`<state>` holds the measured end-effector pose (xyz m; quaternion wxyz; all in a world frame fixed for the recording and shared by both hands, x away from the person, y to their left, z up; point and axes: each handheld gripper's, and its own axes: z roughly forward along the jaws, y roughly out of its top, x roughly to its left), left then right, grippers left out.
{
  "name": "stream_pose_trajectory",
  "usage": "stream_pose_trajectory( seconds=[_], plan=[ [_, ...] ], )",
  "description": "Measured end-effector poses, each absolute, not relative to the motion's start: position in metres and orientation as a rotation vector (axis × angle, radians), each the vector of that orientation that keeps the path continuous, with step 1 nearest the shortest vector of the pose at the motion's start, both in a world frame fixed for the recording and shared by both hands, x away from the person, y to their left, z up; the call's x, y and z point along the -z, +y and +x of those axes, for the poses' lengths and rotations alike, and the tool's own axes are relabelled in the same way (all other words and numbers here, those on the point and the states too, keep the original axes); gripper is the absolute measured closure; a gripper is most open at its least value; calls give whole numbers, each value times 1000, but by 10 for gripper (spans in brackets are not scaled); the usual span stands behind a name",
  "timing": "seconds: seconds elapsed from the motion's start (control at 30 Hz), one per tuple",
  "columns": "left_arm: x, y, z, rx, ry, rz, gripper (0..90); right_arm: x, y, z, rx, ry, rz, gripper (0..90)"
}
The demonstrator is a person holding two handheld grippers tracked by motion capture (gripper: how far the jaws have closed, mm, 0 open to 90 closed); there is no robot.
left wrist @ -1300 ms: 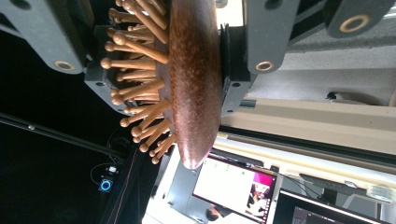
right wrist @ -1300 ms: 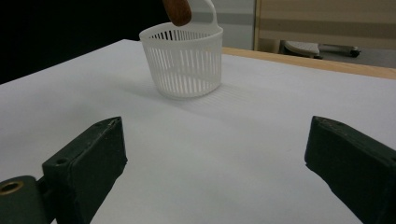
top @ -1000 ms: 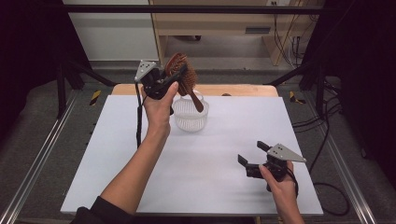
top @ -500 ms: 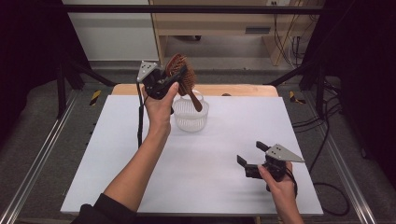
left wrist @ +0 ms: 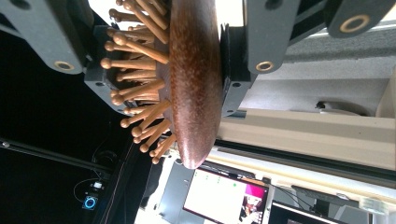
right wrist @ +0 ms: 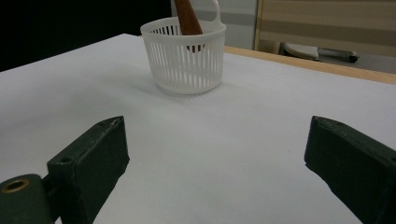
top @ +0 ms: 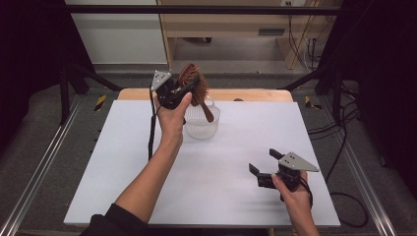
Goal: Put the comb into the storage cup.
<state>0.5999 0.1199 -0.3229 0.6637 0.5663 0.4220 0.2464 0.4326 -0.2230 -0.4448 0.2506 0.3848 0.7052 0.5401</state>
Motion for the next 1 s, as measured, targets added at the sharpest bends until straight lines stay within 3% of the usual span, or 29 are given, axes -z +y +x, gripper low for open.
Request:
stream_pose_trajectory(
  seconds=[0.2, 1.0],
  plan=[
    [328, 118, 599, -607, 936, 1304, 513, 446, -222, 433, -1471, 1926, 1051, 65],
    [349, 116, 600, -586, 963, 1296, 512, 447, -223, 433, -1469, 1913, 1052, 65]
  ],
)
